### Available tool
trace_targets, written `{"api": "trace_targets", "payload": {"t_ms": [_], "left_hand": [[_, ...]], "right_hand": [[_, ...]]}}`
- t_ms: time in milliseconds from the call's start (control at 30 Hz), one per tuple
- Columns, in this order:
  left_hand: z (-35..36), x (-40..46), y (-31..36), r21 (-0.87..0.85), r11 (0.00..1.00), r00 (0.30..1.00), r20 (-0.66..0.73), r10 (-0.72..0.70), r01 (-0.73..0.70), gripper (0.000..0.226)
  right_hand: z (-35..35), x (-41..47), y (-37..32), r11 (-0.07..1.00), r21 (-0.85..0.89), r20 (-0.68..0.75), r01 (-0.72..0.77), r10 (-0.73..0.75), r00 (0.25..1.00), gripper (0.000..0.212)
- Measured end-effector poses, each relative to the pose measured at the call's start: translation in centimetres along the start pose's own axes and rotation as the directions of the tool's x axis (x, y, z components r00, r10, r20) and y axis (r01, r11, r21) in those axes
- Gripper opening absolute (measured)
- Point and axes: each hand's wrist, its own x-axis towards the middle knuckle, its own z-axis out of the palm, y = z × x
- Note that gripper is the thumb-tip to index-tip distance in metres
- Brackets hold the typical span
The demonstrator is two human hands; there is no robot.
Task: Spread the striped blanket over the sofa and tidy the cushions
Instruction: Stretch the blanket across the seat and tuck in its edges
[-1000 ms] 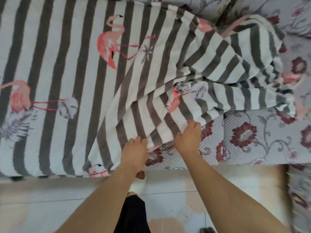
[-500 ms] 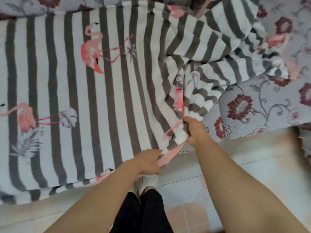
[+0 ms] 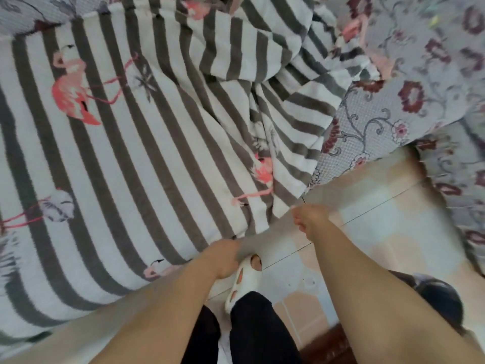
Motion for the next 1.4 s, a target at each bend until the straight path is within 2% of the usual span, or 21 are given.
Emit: {"api": "trace_targets", "payload": {"t_ms": [167, 300, 400, 567, 800, 1033, 1200, 1300, 1400], "left_hand": [[-7.1, 1.3, 2.9, -0.028, 1.0, 0.968, -0.25, -0.015, 0.009, 0.041], [-12.3, 4.1, 7.6, -0.064, 0.997, 0.933, -0.36, 0.016, -0.042, 0.038], [-15.9, 7.3, 11.7, -0.123, 0.99, 0.904, -0.428, 0.004, -0.062, 0.038], [-20.8, 13.0, 17.9, -0.191, 0.979, 0.88, -0.474, -0.033, -0.066, 0.037], [-26.4, 19.5, 24.5, -0.268, 0.95, 0.818, -0.575, -0.025, -0.159, 0.039], [-33.5, 23.8, 25.7, -0.289, 0.946, 0.784, -0.617, -0.067, -0.147, 0.04], [-39.2, 27.8, 26.6, -0.277, 0.949, 0.775, -0.629, -0.058, -0.153, 0.042], [-42.3, 30.3, 26.7, -0.167, 0.98, 0.785, -0.619, -0.017, -0.11, 0.047], [-45.0, 32.7, 26.5, -0.029, 0.998, 0.783, -0.622, 0.023, -0.053, 0.055]], "right_hand": [[-2.0, -0.6, -4.9, 0.99, 0.005, 0.006, 0.141, -0.141, 0.99, 0.026], [-5.4, 0.8, -9.4, 0.969, 0.088, 0.004, 0.233, -0.234, 0.972, 0.016], [-8.6, 3.0, -12.4, 0.954, 0.086, 0.032, 0.288, -0.291, 0.956, 0.017], [-14.8, 7.8, -16.5, 0.949, 0.065, 0.095, 0.309, -0.314, 0.945, 0.015], [-23.0, 14.7, -21.7, 0.934, -0.019, 0.05, 0.357, -0.355, 0.933, 0.016], [-24.6, 18.6, -27.5, 0.906, -0.076, 0.025, 0.416, -0.415, 0.909, 0.017], [-24.6, 21.9, -32.1, 0.894, -0.128, 0.019, 0.43, -0.431, 0.902, 0.005], [-24.6, 24.4, -34.7, 0.873, -0.219, 0.001, 0.437, -0.447, 0.894, 0.036], [-24.4, 26.6, -36.1, 0.873, -0.242, 0.027, 0.424, -0.431, 0.902, 0.048]]}}
